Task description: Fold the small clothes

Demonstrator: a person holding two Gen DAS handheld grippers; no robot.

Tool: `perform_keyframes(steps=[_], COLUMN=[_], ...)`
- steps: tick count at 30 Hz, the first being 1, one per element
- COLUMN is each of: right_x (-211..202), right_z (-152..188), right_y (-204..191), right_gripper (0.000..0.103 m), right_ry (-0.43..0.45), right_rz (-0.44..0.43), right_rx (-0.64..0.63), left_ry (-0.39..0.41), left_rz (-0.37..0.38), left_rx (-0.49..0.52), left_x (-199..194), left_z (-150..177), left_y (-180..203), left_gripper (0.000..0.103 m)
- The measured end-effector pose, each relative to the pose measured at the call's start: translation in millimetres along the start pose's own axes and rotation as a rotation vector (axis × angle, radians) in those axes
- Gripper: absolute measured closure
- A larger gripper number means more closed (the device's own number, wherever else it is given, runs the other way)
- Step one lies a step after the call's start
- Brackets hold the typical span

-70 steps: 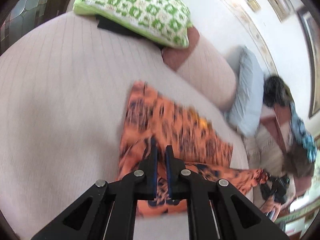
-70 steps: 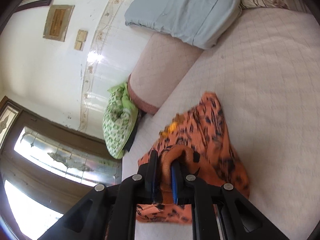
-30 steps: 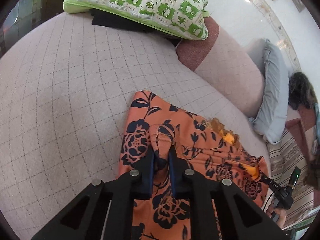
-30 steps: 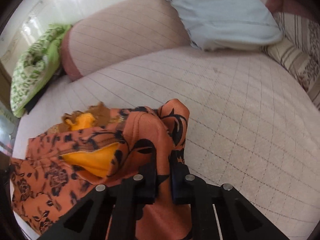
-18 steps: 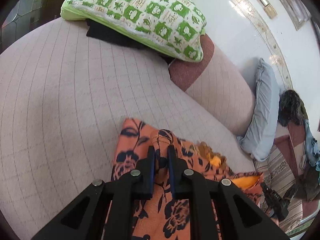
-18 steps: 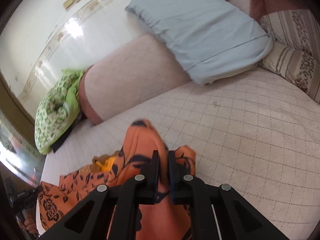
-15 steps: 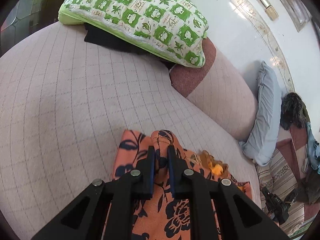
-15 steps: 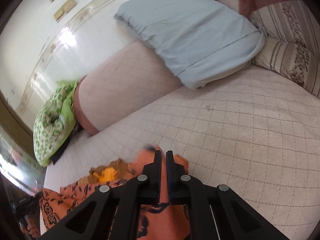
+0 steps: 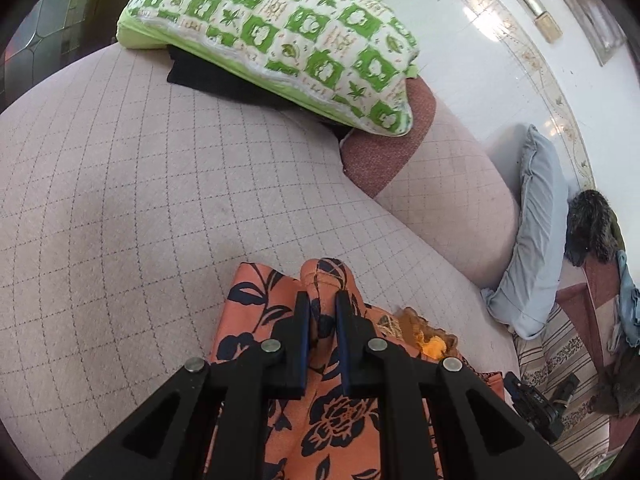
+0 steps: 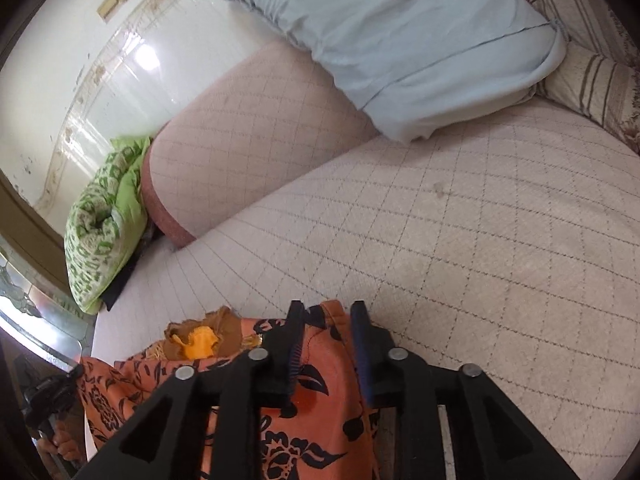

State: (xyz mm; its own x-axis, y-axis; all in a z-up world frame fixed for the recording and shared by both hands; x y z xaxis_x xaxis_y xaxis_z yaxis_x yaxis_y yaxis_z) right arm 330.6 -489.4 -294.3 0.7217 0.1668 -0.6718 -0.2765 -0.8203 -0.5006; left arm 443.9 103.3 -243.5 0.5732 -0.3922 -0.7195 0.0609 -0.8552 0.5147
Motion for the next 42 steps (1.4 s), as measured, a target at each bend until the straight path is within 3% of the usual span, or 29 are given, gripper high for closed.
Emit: perform_keyframes(steps=[2, 5, 8, 10, 11, 12, 14, 15, 16, 20, 24, 26, 28, 30, 32, 34, 37, 42], right_x=[4, 0, 1, 10, 18, 23, 32, 31, 26, -16, -35, -15, 4, 12, 11, 3, 3, 13], right_z=[0, -1, -2, 1, 5, 8, 16, 16, 14, -16, -39, -32, -20, -14, -15, -15, -12, -5], right_y=[4, 6, -3, -9, -11, -12, -11, -13, -16, -26, -11, 6, 26, 36, 32, 27, 17, 14], right_gripper=[0.071, 0.037, 0.036, 0.037, 0.042, 0.06, 0.085, 0.088, 0.089, 0.095, 0.095, 0.095, 0.095, 0.095, 0.095, 0.095, 0.095, 0.095], right_ry=[-0.006, 0.036, 0.056, 0.025, -0.007, -0.023, -0.068, -0.058, -0.055, 0.108, 0.237, 0.166, 0.113, 0.087, 0.097, 0.106, 0.096, 0.07], right_rz=[-0.019, -0.03, -0.016, 0.033, 0.054, 0.086, 0.18, 0.183, 0.162, 0.108, 0.088, 0.135, 0.18, 0.173, 0.158, 0.155, 0.149, 0.149], right_rx=[0.042, 0.079, 0.022, -0.029, -0.061, -0.092, -0.164, -0.17, -0.169, -0.137, -0.038, -0.016, 0.024, 0.058, 0.049, 0.021, 0.01, -0.002], left_ry=[0.008, 0.019, 0.019, 0.011, 0.005, 0.003, 0.004, 0.007, 0.01, 0.067, 0.124, 0.059, -0.003, -0.067, -0.086, -0.071, -0.061, -0.048], left_rz=[0.019, 0.047, 0.046, 0.039, 0.038, 0.037, 0.034, 0.035, 0.038, 0.039, 0.003, -0.051, -0.039, -0.038, -0.043, -0.044, 0.016, 0.053], left_rx=[0.0, 0.0, 0.006, 0.009, 0.007, 0.005, 0.001, -0.005, -0.013, -0.041, -0.065, -0.061, -0.089, -0.123, -0.146, -0.16, -0.159, -0.045], left_x=[-9, -18, -19, -15, -13, -13, -12, -12, -12, -16, -15, 2, 17, 31, 40, 44, 48, 57], left_z=[-1, -2, 0, 3, 5, 5, 5, 4, 2, -11, -20, -12, -3, 5, 9, 10, 10, 13], left_y=[4, 9, 10, 9, 8, 7, 5, 4, 2, -7, -22, -31, -35, -38, -43, -46, -38, -6], left_gripper=[0.091, 0.091, 0.091, 0.091, 0.091, 0.091, 0.091, 0.091, 0.091, 0.091, 0.091, 0.091, 0.091, 0.073, 0.028, 0.025, 0.025, 0.026])
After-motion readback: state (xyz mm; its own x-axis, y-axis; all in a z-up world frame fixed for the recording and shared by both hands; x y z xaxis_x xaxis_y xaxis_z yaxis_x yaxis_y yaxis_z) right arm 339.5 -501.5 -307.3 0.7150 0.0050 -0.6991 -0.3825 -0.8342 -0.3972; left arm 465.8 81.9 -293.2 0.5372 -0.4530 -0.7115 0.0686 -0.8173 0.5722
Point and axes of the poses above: each gripper's, at about its wrist camera, not at the fingertips, and x roughly the way its jaws point, y to its right, z to its underside, the point moved 8 cm from there along x, roughly the way its jaws point, and after that the axes turned 2 degrees about -z, right-handed, at the moved point
